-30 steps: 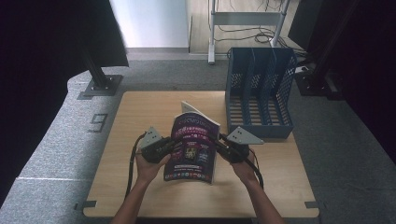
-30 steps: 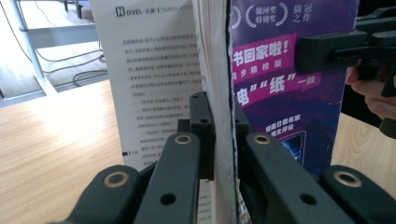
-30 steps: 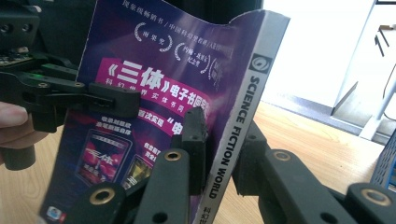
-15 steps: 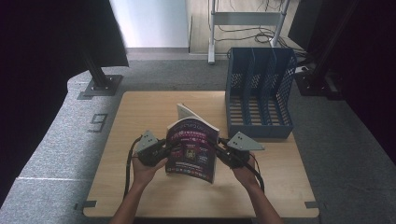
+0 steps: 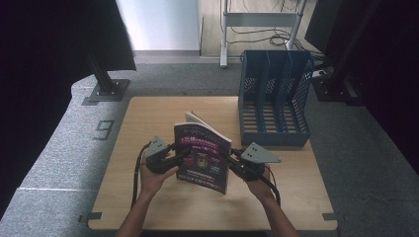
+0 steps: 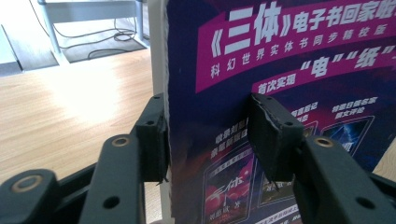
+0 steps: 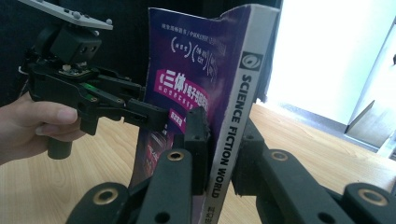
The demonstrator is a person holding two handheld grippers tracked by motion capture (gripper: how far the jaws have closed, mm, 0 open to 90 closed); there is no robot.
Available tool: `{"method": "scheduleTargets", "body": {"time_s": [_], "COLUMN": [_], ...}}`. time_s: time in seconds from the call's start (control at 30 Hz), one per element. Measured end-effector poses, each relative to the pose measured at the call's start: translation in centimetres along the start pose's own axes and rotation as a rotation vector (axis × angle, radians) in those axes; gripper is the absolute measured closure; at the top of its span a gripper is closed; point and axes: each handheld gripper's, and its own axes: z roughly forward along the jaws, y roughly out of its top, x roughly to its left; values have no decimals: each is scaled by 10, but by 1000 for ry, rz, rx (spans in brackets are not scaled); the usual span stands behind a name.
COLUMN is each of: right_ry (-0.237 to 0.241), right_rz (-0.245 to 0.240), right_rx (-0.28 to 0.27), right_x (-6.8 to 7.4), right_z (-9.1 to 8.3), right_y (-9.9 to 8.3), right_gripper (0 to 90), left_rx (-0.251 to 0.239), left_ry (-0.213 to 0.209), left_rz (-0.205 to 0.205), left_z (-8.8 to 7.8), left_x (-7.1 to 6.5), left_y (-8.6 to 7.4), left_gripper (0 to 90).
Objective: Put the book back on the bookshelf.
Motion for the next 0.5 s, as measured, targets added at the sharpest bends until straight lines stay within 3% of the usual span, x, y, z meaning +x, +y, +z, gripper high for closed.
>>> {"method": "scheduleTargets", "body": {"time_s": [0.3,0.5], "right_ry": [11,28], "right_rz": [-10,-17], "right_rx": [6,11], "right_x": [0,1], "right_z": [2,2], "right_y": [1,2], "right_gripper": [787,786], "left_rx": [23,38], "left_ry": [8,1], "left_rz": [-33,-25], "left_z": [8,10], "left_x": [7,8], "left_y": [1,4], "left_gripper": [416,411]}}
